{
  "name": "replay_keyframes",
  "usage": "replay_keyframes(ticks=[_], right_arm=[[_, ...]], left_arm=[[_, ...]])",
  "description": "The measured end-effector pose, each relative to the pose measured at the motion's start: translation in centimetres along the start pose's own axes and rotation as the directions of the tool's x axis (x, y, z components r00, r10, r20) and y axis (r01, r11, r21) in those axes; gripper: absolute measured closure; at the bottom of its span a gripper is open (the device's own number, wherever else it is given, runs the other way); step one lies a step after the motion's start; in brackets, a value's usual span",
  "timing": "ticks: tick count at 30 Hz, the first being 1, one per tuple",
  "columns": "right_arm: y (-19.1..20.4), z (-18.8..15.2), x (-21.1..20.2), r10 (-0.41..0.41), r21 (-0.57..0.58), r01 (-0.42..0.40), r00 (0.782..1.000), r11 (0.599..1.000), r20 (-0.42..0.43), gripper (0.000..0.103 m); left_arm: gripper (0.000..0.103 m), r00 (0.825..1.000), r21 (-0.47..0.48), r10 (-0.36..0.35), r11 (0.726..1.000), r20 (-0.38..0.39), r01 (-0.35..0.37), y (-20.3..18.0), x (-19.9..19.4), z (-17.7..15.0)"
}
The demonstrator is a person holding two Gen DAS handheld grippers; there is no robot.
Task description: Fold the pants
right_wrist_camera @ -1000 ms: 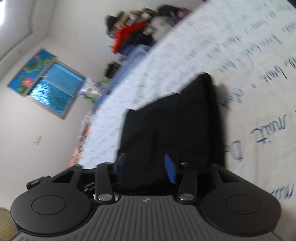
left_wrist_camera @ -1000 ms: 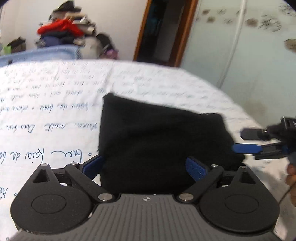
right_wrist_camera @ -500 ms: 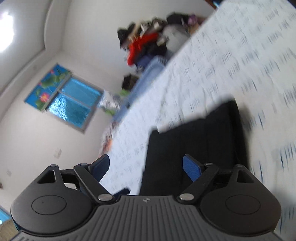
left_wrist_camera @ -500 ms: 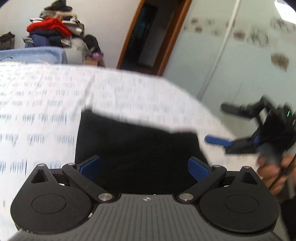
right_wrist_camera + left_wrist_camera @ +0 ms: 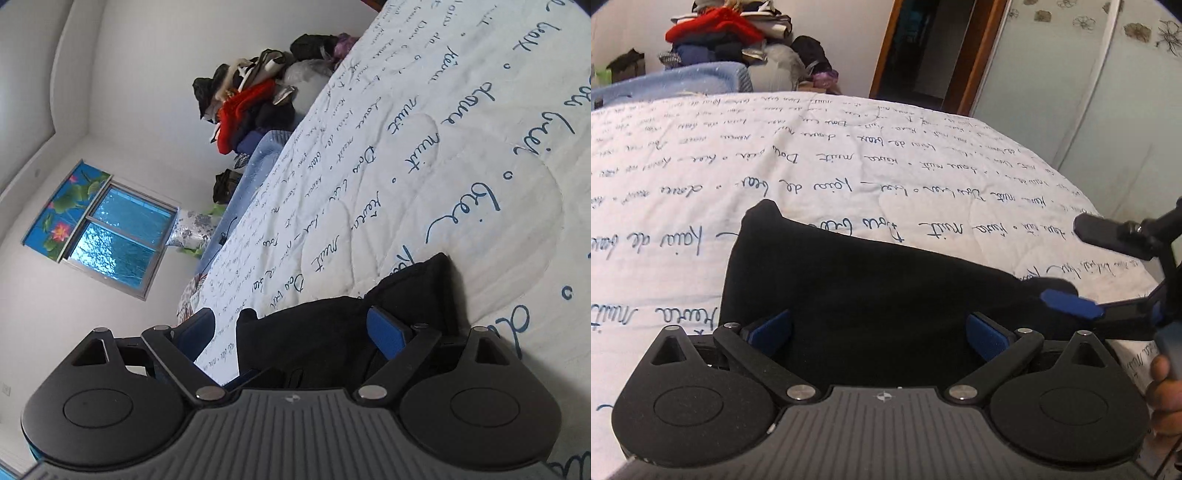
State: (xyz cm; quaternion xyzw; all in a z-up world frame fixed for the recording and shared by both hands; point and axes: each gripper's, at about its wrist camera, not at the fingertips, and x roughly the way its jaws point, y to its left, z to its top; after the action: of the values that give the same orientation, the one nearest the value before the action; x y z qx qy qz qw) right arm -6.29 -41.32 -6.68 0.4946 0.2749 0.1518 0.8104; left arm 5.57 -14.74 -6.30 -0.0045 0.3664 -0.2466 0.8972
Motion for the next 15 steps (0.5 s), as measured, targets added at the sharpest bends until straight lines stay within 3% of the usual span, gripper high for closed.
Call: replay_keyframes(ticks=[2, 4, 7, 9, 11, 13, 15], right_arm=[[1.7, -0.5, -1.0, -0.049, -0.036, 0.05, 0.998, 0.998, 0.027, 0.012], [4.2, -2.3, -3.0, -0.083, -0.154, 0.091, 0.995, 0.984, 0.06, 0.012], [5.3, -6.0, -5.0, -0.048, -0.234, 0.047, 0.999, 0.971, 0.001, 0.008], [3.9, -8.0, -4.9, -0.051, -0.194, 0.042, 0.998, 0.98, -0.041, 0.007], [1.8, -9.0, -5.3, 0.026, -0.151, -0.024, 1.0, 0.988, 0.013, 0.007], [0.7, -8.6, -5.9, 0.075, -0.054, -0.073, 0.996, 0.996, 0.038, 0.008], [1.4, -8.0, -6.6, 0.039, -0.014, -0.038, 0.998, 0.999, 0.042, 0.007]], left_arm=[[0.004, 1.0, -0.033, 0.012, 0.999, 0.019, -0.011, 0.2, -2.1, -0.4], [0.002, 0.998, -0.038, -0.034, 0.999, 0.058, 0.036, 0.4, -4.9, -1.9], [0.001, 0.998, 0.009, -0.038, 0.999, 0.051, 0.038, -0.1, -6.6, -4.3], [0.001, 0.999, 0.04, -0.021, 0.999, 0.029, 0.019, -0.3, -5.7, -5.9], [0.0, 0.996, 0.095, 0.004, 0.995, 0.084, -0.012, -0.8, -5.3, -7.1], [0.001, 0.997, 0.082, 0.025, 0.996, 0.072, -0.031, -1.1, -5.6, -6.8], [0.002, 0.997, 0.052, 0.053, 0.997, 0.056, -0.056, -1.2, -6.6, -6.3]])
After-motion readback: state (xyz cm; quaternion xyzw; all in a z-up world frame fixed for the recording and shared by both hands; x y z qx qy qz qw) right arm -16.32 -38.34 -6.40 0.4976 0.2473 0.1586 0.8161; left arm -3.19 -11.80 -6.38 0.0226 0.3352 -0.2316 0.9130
